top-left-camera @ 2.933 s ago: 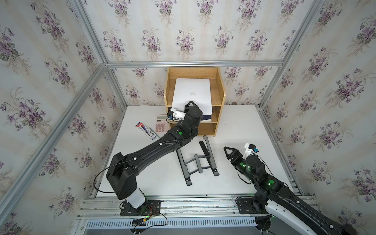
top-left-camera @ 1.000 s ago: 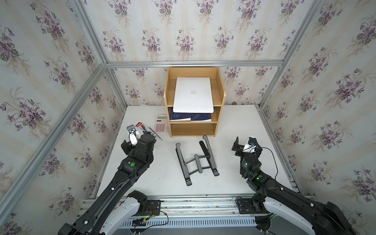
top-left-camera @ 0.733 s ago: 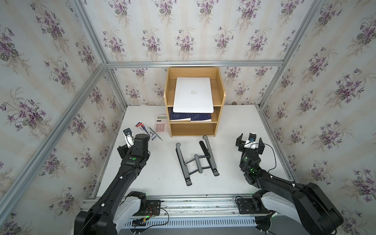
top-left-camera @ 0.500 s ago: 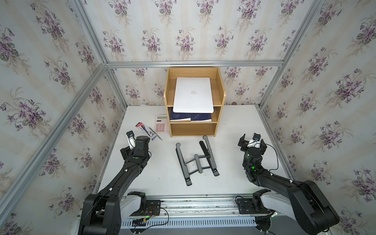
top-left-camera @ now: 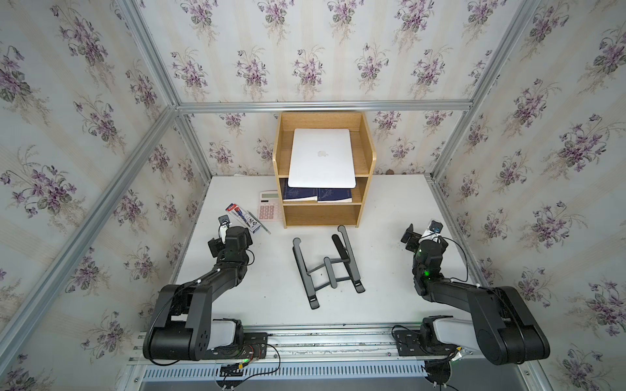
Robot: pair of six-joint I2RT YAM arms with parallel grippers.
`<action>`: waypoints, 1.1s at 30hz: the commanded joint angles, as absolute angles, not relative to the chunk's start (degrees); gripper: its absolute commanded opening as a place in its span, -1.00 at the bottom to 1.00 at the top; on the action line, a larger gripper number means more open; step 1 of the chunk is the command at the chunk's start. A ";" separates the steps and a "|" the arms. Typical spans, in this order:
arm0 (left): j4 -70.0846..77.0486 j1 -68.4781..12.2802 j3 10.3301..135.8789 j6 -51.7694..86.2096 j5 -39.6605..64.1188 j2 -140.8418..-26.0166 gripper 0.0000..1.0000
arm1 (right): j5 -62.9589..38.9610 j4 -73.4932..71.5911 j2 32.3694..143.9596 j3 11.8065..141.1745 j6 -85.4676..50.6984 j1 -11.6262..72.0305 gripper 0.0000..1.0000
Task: Close the laptop lid and set it aside
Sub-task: Reset both arms
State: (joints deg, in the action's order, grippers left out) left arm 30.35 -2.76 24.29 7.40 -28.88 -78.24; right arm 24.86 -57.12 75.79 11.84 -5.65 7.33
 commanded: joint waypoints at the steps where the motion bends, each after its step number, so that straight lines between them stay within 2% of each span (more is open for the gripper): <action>1: 42.57 -1.71 23.82 5.46 -26.15 -82.58 0.99 | 20.57 -62.60 78.76 13.51 -3.69 6.91 1.00; 5: 39.16 -1.63 25.43 5.03 -22.87 -82.80 0.99 | 18.28 -71.42 84.91 12.96 -2.94 5.12 1.00; 7: 41.04 -1.64 25.24 4.12 -21.78 -83.56 0.99 | 15.83 -68.57 85.21 13.92 -2.67 4.94 1.00; 12: 43.60 -1.95 25.80 -1.24 -11.19 -86.30 0.99 | 13.50 -72.89 87.33 12.74 -2.09 4.72 1.00; 13: 42.81 -2.06 25.91 -0.97 -10.95 -86.04 0.99 | 12.93 -79.18 89.19 11.32 -1.22 4.67 1.00; 15: 43.37 -2.02 25.89 -1.28 -11.04 -86.36 0.99 | 12.54 -73.54 87.67 12.00 -1.76 4.64 1.00; 17: 42.92 -2.02 26.07 -1.17 -11.06 -86.35 1.00 | 13.16 -78.44 89.11 11.26 -1.30 4.58 1.00; 19: 43.19 -2.02 25.91 -1.23 -11.01 -86.36 0.99 | 14.23 -74.74 88.15 11.93 -2.37 4.65 1.00; 20: 43.22 -2.02 25.78 -1.12 -10.90 -86.27 0.99 | 14.34 -77.72 88.85 11.51 -1.90 4.61 1.00; 22: 44.97 -1.90 23.96 -1.97 -6.20 -86.80 0.99 | 14.42 -76.10 88.19 11.69 -2.23 4.58 1.00; 24: 53.42 -1.85 21.71 -3.37 -5.52 -89.12 0.99 | 14.54 -78.04 88.72 11.22 -1.83 4.61 1.00; 27: 46.62 -1.81 23.53 -2.16 -5.92 -87.14 0.99 | 14.46 -77.27 88.59 11.50 -2.06 4.65 1.00; 30: 53.42 -1.95 21.59 -2.93 -6.85 -88.93 0.99 | 13.80 -77.24 88.53 11.43 -1.62 4.63 1.00; 33: 51.23 -2.02 21.99 -2.38 -7.41 -88.30 0.99 | 13.71 -77.21 88.56 11.47 -1.58 4.64 1.00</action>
State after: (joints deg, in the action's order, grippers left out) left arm 48.45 -1.91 21.87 -1.80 -7.07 -88.36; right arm 14.06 -75.20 88.55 11.35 -2.33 4.60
